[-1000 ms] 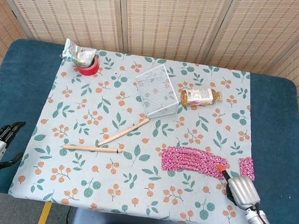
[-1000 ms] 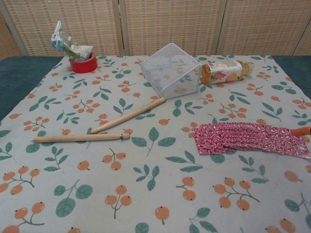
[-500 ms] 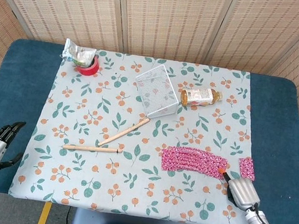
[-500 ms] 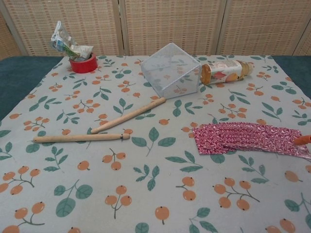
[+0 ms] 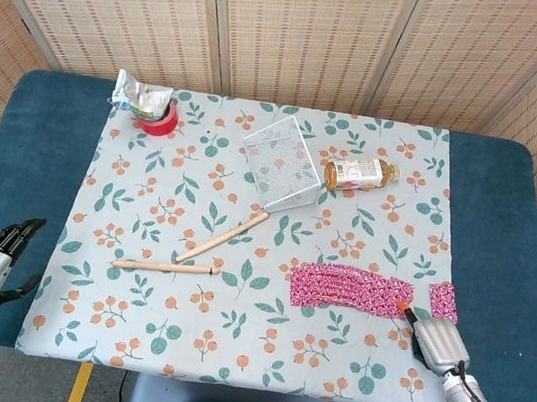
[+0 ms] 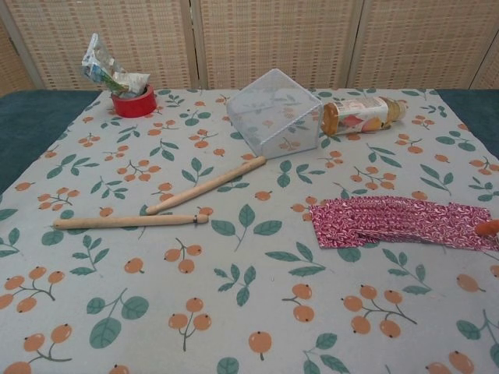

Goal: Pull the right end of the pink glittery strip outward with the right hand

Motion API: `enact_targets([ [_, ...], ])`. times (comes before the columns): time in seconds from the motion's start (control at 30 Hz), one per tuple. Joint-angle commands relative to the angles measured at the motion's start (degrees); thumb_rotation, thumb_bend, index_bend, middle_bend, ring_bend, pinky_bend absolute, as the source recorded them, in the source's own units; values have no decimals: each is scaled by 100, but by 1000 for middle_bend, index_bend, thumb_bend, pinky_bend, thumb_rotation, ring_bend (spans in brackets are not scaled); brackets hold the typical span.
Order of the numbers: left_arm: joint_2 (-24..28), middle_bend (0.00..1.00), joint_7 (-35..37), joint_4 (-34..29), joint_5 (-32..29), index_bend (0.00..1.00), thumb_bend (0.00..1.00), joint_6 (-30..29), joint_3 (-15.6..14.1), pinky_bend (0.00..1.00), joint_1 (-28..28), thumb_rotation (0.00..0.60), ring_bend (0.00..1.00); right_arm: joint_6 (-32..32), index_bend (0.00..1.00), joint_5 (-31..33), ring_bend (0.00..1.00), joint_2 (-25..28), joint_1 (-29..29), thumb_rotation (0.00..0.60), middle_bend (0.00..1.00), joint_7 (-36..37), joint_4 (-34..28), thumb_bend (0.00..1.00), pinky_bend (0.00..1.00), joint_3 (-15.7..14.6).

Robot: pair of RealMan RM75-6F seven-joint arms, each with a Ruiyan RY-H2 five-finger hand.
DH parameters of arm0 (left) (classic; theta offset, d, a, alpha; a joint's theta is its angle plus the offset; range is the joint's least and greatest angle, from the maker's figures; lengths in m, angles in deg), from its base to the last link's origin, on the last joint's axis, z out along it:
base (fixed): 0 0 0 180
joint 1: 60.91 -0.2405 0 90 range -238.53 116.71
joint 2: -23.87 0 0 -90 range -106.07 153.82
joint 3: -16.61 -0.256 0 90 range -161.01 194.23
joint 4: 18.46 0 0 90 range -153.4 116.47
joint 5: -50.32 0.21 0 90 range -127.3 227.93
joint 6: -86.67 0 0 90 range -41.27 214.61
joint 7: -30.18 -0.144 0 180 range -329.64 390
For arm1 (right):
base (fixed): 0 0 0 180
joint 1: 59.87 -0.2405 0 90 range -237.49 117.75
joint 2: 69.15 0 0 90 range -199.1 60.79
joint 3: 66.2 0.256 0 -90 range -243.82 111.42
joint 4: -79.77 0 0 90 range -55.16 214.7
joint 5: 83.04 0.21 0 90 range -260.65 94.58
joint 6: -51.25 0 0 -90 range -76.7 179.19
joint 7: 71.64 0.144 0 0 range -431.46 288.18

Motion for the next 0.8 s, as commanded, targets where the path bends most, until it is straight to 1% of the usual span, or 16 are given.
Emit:
enact_targets([
  [0.03,-1,145,-10,-6,4,72,301,-4,2,490,1,600,206,-4,268,-3,759,69,17,600,862,-64,-77,918,747,-37],
  [0.2,0,146,-11,-7,4,75,302,-7,0,491,-2,600,207,75,403,74,759,263,48,600,862,-341,-286,918,747,-129],
  [0.33,0,145,-8,-7,18,76,300,-23,-6,491,-8,600,207,103,467,195,759,431,103,600,862,-679,-426,918,747,-198],
  [0.57,0,145,-25,-15,17,76,301,-20,-6,491,-8,600,206,-9,531,291,759,667,222,600,862,-951,-653,918,747,-264],
  [0.8,4,145,-35,-22,21,76,301,-18,-10,490,-9,600,207,65,595,441,759,872,272,600,862,-1214,-897,918,747,-341],
])
